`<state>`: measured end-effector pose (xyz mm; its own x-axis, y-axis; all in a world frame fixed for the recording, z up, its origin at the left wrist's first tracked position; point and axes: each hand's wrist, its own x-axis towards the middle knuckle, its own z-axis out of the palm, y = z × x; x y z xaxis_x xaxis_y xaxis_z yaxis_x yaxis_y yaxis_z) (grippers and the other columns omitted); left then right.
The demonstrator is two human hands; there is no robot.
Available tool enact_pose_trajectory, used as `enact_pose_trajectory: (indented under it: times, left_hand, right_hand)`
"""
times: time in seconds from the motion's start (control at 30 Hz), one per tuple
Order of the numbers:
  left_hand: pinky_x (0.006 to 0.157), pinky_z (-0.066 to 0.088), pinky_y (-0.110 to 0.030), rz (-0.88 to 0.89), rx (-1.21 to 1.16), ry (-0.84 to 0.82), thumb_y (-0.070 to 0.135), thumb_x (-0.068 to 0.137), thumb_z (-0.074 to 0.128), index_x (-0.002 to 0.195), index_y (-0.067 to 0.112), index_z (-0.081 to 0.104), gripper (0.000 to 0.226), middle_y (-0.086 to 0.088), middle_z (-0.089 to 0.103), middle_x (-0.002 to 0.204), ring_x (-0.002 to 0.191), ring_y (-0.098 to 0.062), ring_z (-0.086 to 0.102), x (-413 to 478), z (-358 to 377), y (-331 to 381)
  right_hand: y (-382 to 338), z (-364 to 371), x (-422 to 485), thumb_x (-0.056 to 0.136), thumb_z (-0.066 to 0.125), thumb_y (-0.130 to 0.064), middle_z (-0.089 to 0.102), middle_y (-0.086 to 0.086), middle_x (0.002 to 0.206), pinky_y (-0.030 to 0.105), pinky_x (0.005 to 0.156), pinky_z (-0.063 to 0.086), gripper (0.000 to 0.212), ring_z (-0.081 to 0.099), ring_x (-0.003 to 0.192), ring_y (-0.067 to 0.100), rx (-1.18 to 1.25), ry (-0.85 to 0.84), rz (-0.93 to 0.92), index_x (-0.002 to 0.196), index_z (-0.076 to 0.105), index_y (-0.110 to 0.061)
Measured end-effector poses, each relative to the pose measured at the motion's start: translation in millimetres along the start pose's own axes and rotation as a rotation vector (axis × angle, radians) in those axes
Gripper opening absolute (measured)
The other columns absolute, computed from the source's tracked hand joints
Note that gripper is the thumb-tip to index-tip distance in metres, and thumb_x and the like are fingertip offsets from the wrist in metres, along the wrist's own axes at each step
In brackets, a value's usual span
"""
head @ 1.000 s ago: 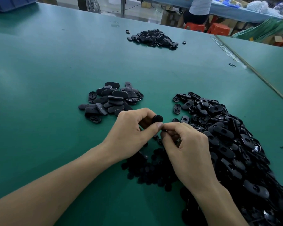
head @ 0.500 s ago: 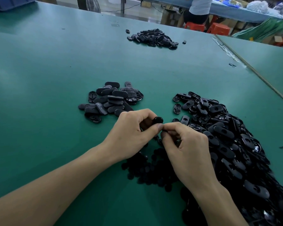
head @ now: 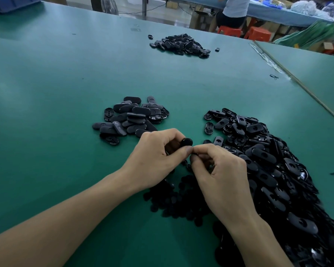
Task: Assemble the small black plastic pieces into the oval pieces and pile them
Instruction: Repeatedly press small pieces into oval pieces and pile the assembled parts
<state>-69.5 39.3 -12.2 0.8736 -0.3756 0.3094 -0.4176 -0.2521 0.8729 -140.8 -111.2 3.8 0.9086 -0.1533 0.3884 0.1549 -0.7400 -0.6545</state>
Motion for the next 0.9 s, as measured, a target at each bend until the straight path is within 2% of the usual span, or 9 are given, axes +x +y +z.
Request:
enact_pose_trajectory:
  times: [0.27, 0.43, 0.67, 0.9]
  left_hand:
    - [0.058, 0.052, -0.034, -0.004, 0.003, 0.000, 0.022, 0.089, 0.075, 0.082, 0.021, 0.070, 0.009, 0.003, 0.070, 0.067, 0.060, -0.021, 0.062, 0.1, -0.1, 1.3]
    - [0.058, 0.051, -0.033, -0.003, 0.006, -0.002, 0.020, 0.089, 0.075, 0.082, 0.020, 0.071, 0.008, 0.002, 0.069, 0.067, 0.060, -0.020, 0.061, -0.3, -0.4, 1.9]
    - [0.056, 0.048, -0.023, 0.004, 0.015, 0.001, 0.019, 0.088, 0.075, 0.082, 0.020, 0.071, 0.007, 0.004, 0.069, 0.066, 0.058, -0.017, 0.060, -0.3, -0.3, 2.2]
    - [0.055, 0.048, -0.021, 0.001, 0.009, 0.000, 0.019, 0.089, 0.075, 0.082, 0.021, 0.071, 0.007, 0.004, 0.069, 0.066, 0.058, -0.015, 0.060, -0.3, -0.5, 1.8]
  right_hand:
    - [1.3, 0.3, -0.8, 0.091, 0.068, -0.012, 0.066, -0.017, 0.084, 0.017, 0.071, 0.049, 0.016, 0.063, 0.080, 0.003, -0.024, -0.026, 0.010, 0.098, 0.074, -0.024]
    - [2.9, 1.3, -1.5, 0.091, 0.066, -0.014, 0.066, -0.015, 0.085, 0.032, 0.069, 0.053, 0.017, 0.062, 0.078, 0.005, -0.058, -0.056, 0.013, 0.100, 0.073, -0.026]
    - [3.1, 1.0, -1.9, 0.091, 0.066, -0.014, 0.066, -0.016, 0.086, 0.029, 0.070, 0.053, 0.017, 0.062, 0.079, 0.004, -0.055, -0.069, 0.029, 0.100, 0.073, -0.027]
    - [3.9, 1.7, -1.5, 0.091, 0.066, -0.015, 0.067, -0.015, 0.085, 0.032, 0.069, 0.053, 0.017, 0.063, 0.079, 0.004, -0.048, -0.070, 0.037, 0.100, 0.073, -0.027]
